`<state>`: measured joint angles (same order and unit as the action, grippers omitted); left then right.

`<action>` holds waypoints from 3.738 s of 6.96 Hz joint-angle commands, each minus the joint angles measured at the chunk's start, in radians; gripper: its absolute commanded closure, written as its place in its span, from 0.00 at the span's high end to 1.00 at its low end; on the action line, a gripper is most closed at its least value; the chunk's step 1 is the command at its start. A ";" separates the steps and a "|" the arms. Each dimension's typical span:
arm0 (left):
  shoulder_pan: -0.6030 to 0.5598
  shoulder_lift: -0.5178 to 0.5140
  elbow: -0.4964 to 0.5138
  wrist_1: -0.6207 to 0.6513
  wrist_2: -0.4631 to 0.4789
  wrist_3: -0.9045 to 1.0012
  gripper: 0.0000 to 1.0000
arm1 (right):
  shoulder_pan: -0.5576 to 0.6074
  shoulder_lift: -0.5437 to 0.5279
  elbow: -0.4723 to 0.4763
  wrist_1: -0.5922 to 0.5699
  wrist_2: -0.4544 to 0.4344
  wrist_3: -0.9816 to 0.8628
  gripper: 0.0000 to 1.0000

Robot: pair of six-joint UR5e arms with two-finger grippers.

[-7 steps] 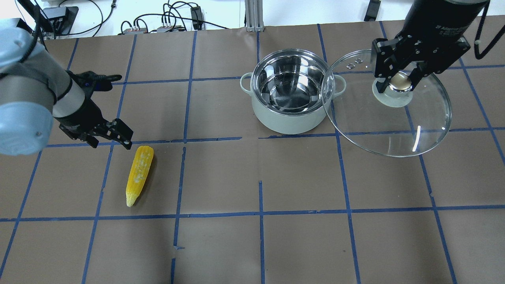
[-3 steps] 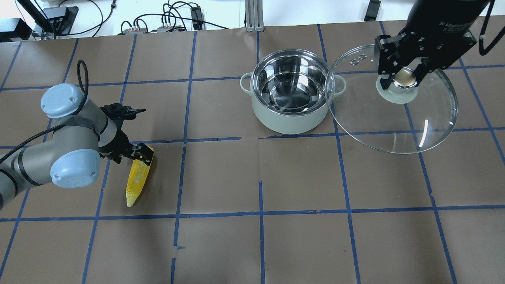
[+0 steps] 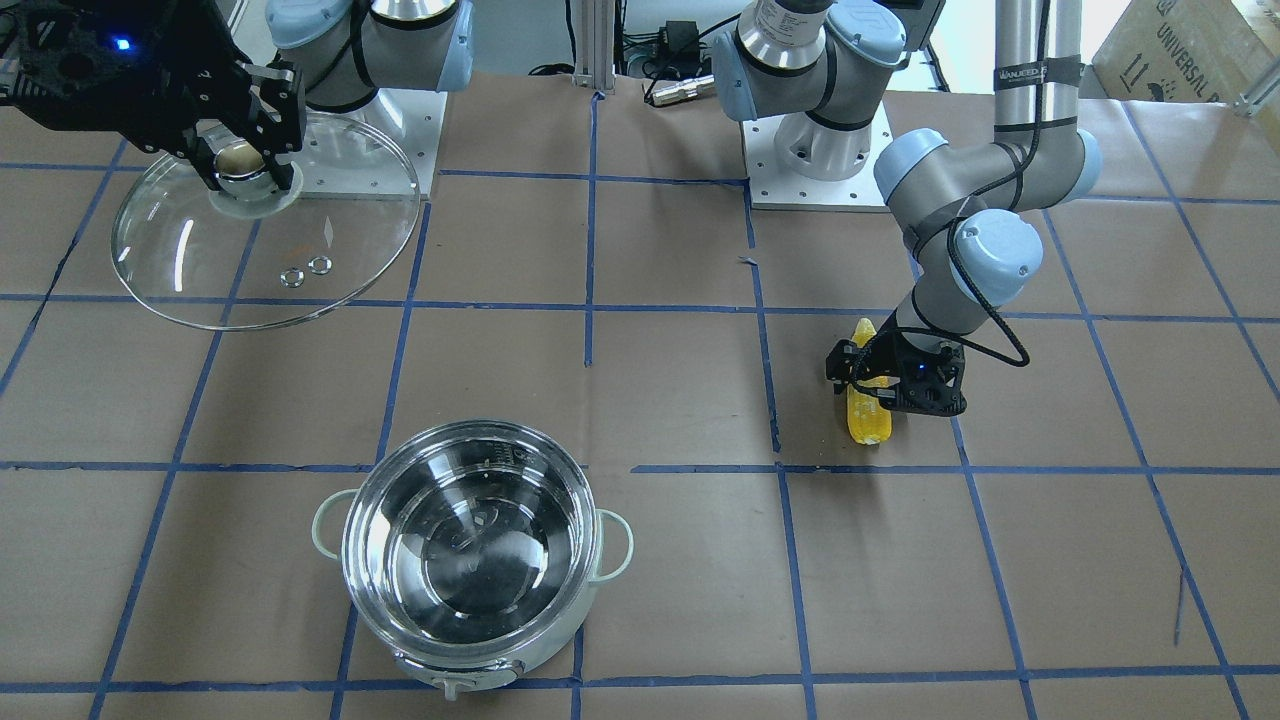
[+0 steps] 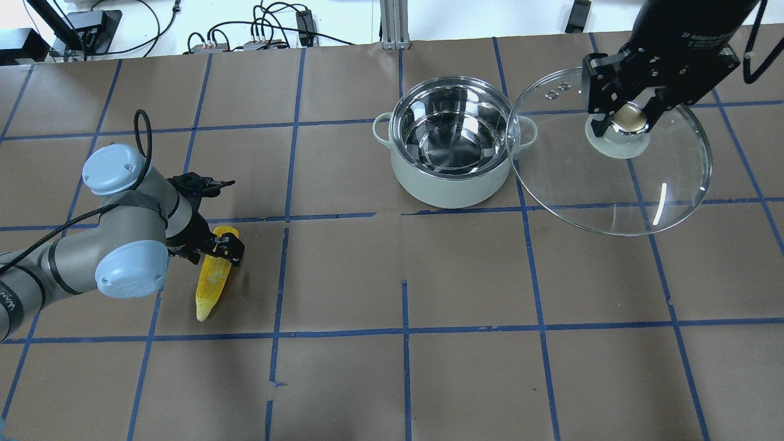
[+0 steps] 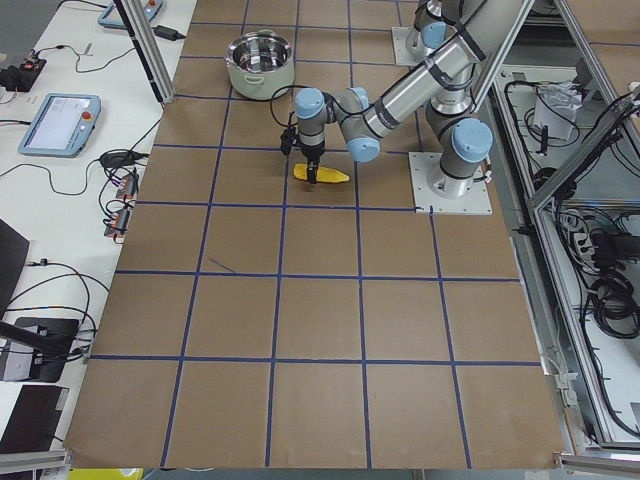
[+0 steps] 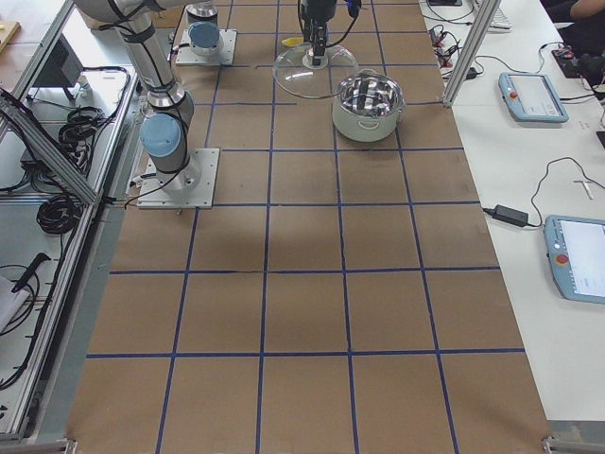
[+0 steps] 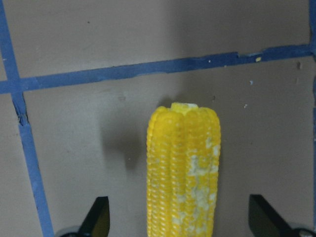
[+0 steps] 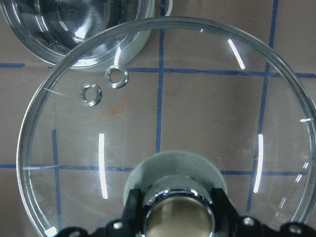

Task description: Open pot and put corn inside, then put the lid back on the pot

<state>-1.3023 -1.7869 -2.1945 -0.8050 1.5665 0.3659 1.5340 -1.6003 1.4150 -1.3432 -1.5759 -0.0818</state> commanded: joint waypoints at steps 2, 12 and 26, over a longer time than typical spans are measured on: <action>-0.005 0.009 0.009 0.004 0.004 -0.005 0.13 | -0.002 0.002 0.002 -0.004 -0.001 0.005 0.31; -0.543 -0.340 0.956 -0.429 -0.083 -0.717 0.11 | -0.003 0.023 0.016 -0.027 0.000 -0.009 0.30; -0.626 -0.467 1.106 -0.457 -0.020 -0.744 1.00 | -0.003 0.033 0.082 -0.140 -0.001 -0.009 0.30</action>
<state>-1.9509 -2.2804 -1.0553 -1.2545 1.5407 -0.4159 1.5309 -1.5641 1.4978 -1.4840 -1.5770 -0.0917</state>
